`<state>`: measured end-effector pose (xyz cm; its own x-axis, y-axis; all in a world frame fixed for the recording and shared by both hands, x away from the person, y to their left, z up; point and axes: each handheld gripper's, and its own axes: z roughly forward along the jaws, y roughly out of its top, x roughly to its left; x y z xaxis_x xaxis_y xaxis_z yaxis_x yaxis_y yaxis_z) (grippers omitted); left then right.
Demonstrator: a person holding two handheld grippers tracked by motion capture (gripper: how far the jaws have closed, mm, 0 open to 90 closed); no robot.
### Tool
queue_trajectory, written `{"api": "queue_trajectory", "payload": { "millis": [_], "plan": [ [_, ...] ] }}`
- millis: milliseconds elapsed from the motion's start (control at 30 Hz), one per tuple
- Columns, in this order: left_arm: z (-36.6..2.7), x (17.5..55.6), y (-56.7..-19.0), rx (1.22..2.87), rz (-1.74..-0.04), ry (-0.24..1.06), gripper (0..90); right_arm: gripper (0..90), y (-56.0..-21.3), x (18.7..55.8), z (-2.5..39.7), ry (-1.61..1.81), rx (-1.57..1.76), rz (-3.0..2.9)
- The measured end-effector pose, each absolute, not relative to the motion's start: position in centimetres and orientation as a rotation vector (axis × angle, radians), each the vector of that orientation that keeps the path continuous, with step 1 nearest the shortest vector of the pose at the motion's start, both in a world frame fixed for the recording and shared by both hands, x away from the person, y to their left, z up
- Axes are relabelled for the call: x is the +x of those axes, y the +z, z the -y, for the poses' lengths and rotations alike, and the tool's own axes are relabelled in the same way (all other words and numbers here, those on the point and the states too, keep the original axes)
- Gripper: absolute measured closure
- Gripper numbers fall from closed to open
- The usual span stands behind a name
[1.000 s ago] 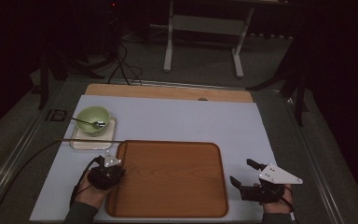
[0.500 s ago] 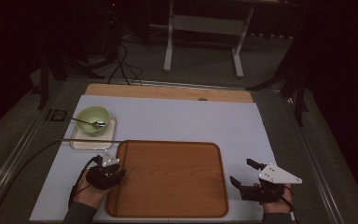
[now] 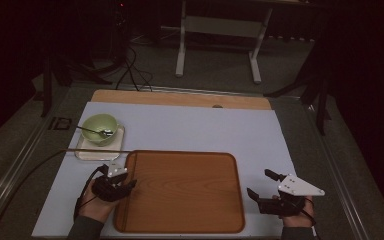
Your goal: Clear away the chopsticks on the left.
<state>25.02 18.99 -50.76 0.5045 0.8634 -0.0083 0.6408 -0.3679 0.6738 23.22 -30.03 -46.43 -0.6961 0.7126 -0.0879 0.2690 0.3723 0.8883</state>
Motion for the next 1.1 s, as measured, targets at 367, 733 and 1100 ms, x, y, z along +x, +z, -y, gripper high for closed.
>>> {"api": "queue_trajectory", "payload": {
  "millis": [367, 733, 1100],
  "plan": [
    [-21.0, 25.2, -49.5, 2.016, -1.246, 0.517, 52.0, 13.5, -46.4, 23.2, 30.1, 1.277, 0.837, -2.180],
    [-23.5, 25.4, -48.4, 1.919, -1.298, 0.597, 45.2, 13.3, -46.3, 23.2, 30.3, 1.290, 0.840, -2.172],
    [-26.1, 25.1, -47.6, 1.871, -1.326, 0.678, 41.1, 13.3, -46.3, 23.2, 30.1, 1.288, 0.834, -2.182]
  ]
}}
